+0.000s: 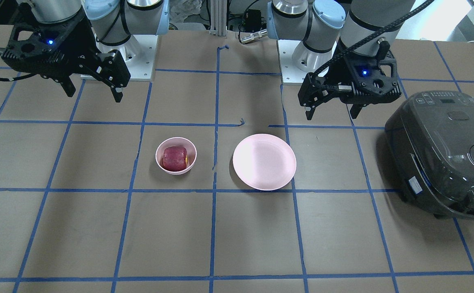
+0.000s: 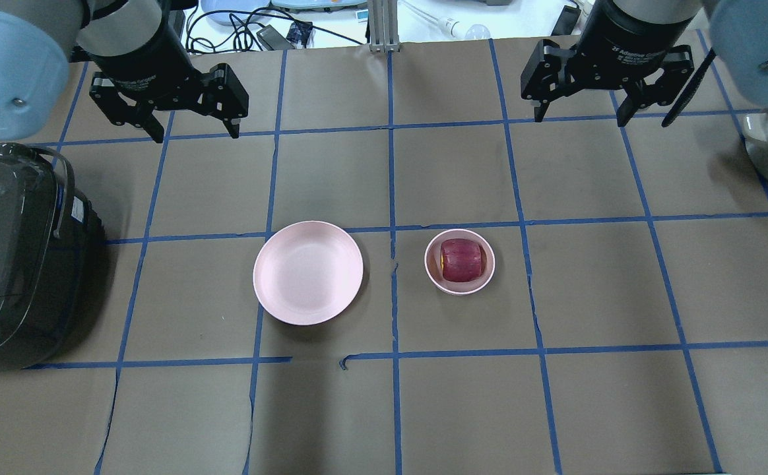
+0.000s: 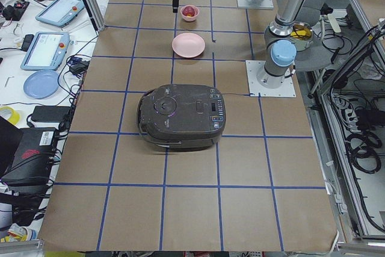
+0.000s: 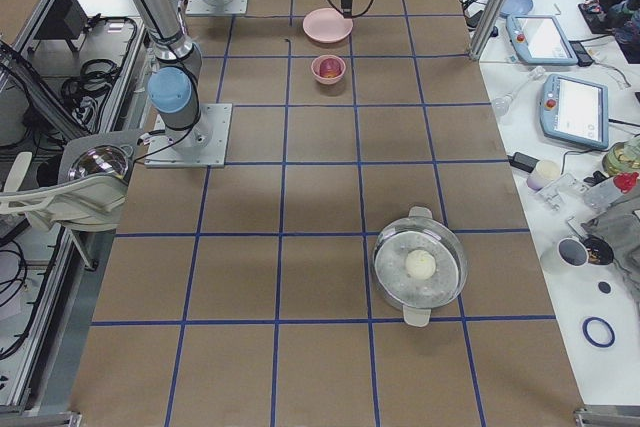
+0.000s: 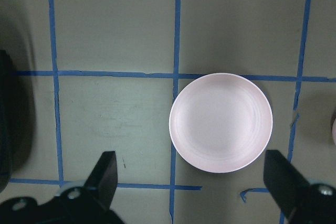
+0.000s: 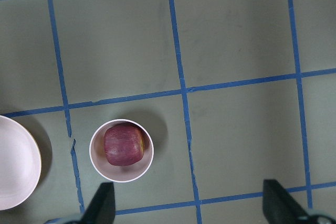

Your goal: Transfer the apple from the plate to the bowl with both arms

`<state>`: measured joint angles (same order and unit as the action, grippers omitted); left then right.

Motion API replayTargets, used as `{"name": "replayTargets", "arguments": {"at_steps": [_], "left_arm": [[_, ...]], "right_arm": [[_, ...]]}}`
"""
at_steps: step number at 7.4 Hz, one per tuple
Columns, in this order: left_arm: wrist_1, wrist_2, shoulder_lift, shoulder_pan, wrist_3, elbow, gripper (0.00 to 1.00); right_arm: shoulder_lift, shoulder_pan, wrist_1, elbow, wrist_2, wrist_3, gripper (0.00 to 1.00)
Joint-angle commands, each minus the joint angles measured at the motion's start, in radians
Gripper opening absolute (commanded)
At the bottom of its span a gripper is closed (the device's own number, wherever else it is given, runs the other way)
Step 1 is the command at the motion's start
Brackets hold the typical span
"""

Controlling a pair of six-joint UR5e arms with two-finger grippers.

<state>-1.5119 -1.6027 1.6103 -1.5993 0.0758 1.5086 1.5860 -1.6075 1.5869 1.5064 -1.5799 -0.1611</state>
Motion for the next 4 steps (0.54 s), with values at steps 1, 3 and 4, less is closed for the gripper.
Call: {"name": "replayTargets", "arguments": {"at_steps": [1, 3, 4], "left_arm": [[0.001, 0.004, -0.001, -0.001, -0.001, 0.004, 1.00], [0.001, 0.003, -0.001, 0.001, 0.003, 0.005, 1.00], [0.001, 0.004, -0.001, -0.002, 0.002, 0.005, 1.00]], "right_arm": [[0.003, -0.002, -0.004, 0.000, 0.000, 0.000, 1.00], [0.003, -0.002, -0.005, 0.000, 0.000, 0.000, 1.00], [0.003, -0.002, -0.005, 0.000, 0.000, 0.000, 1.00]]}}
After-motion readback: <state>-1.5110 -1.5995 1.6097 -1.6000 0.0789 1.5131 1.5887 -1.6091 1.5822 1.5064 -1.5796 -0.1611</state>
